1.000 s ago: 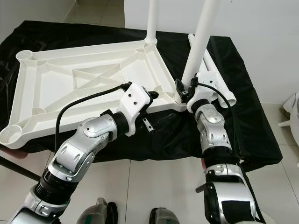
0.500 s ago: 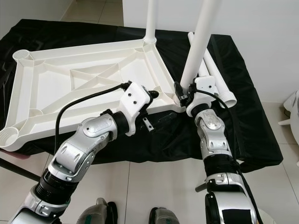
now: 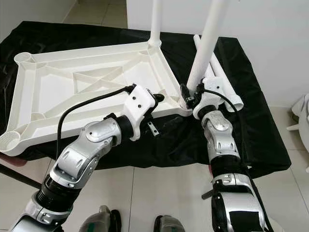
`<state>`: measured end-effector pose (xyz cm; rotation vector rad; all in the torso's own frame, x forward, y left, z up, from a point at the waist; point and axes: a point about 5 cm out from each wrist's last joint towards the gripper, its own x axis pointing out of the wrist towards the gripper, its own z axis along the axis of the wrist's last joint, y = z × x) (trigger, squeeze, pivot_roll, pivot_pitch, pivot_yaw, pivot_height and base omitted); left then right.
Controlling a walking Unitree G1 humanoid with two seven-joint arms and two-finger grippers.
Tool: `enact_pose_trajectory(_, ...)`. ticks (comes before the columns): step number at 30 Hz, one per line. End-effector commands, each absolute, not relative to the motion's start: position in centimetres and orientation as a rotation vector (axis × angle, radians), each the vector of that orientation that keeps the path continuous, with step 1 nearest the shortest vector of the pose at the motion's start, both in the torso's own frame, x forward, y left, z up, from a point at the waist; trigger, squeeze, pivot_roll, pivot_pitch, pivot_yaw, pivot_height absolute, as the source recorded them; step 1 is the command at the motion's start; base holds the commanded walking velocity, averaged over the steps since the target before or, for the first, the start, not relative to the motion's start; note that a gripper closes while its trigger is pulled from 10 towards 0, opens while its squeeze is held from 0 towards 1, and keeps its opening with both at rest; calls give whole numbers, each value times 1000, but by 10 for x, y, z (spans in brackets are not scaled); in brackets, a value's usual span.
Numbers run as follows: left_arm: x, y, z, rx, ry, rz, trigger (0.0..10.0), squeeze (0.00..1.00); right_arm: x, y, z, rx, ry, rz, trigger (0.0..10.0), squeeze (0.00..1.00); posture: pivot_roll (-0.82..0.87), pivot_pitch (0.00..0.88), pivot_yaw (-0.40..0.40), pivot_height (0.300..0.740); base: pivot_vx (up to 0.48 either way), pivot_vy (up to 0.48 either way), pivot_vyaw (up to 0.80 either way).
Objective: Building children table
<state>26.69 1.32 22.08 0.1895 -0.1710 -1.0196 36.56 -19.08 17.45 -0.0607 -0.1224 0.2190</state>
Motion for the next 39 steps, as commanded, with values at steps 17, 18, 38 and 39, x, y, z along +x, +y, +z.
enact_pose_trajectory(17,264,14,225,181,-182,-1023,10000,0,352,-198,117,28,114,167,10000,0,34,134,3,740,0,0,0)
enact_pose_trajectory(18,264,14,225,181,-181,-1023,10000,0,352,-198,116,26,112,169,10000,0,33,134,3,740,0,0,0)
enact_pose_trajectory(38,264,14,226,178,-187,-1028,10000,0,348,-185,124,13,33,161,10000,0,35,131,-1,740,0,0,0)
enact_pose_trajectory(39,264,14,226,178,-187,-1028,10000,0,348,-185,124,13,33,161,10000,0,35,131,-1,740,0,0,0)
